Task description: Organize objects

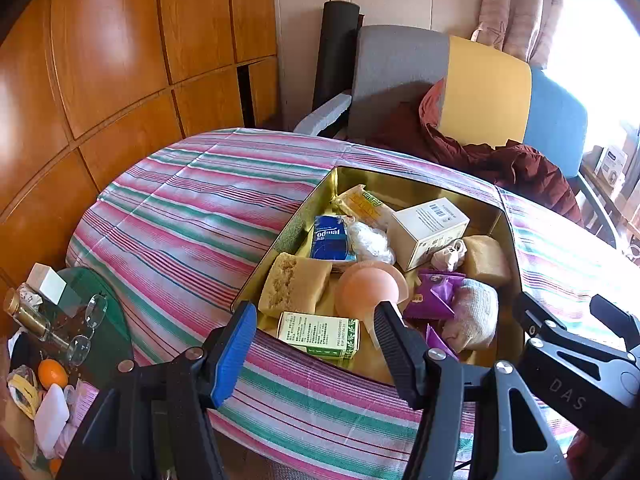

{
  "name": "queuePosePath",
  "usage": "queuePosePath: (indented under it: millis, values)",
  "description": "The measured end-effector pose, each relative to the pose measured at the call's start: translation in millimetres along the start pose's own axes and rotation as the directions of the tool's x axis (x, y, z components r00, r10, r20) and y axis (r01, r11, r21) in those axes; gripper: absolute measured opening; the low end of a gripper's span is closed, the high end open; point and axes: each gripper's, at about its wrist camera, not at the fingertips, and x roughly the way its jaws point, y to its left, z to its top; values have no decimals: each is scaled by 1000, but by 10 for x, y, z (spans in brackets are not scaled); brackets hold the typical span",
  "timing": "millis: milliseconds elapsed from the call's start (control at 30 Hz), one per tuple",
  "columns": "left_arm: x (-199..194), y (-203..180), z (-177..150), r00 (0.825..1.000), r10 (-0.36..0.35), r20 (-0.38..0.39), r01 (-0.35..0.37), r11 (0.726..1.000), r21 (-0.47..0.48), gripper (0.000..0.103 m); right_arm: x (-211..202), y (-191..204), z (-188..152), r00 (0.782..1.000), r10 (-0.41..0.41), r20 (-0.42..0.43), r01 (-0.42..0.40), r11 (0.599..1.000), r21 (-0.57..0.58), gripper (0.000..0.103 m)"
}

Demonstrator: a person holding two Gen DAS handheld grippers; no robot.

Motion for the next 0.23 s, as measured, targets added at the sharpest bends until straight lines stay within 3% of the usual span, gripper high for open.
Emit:
queuePosePath:
  millis: [233]
  values:
    - [-31,-12,7,999,26,28,-26,1000,4,62,9,-15,-15,1000,8,-7,-8,1000,2,103]
